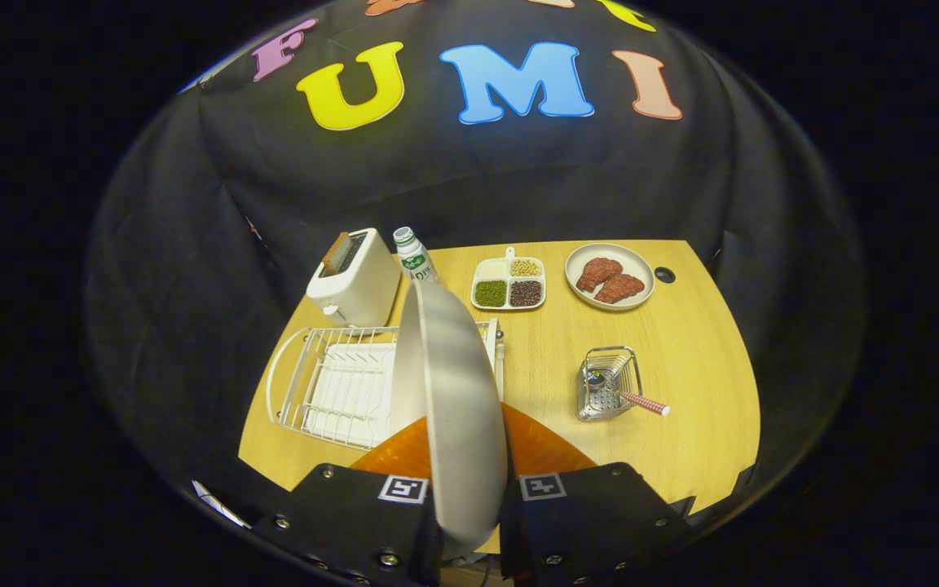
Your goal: Take the plate from the dish rack, then take the spoon from the basket and place it into the plate.
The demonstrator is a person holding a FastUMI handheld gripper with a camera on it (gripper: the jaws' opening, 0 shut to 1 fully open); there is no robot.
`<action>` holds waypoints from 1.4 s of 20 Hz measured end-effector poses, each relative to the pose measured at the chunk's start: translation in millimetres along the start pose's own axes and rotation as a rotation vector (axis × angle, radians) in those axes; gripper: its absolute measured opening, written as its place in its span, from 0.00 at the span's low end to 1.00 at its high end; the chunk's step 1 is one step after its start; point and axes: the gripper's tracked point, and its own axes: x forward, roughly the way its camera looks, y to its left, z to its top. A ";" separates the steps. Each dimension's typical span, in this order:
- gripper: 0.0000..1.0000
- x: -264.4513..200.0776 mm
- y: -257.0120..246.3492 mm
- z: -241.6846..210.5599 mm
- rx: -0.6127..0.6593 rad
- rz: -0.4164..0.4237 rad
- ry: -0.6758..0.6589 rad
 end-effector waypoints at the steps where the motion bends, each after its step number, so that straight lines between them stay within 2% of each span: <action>1: 0.27 -5.7 -7.5 -8.6 -0.001 0.018 -0.007; 9: 0.27 -21.4 -77.9 -90.0 -0.008 0.020 0.022; 15: 0.27 10.7 -123.0 -150.9 0.149 0.044 0.097; 19: 0.27 38.1 -143.7 -176.1 0.230 0.063 0.070; 25: 0.27 68.4 -133.2 -199.9 0.328 0.204 0.056; 27: 0.27 77.4 -131.9 -211.3 0.326 0.215 0.076; 28: 0.27 80.4 -130.6 -209.1 0.331 0.249 0.067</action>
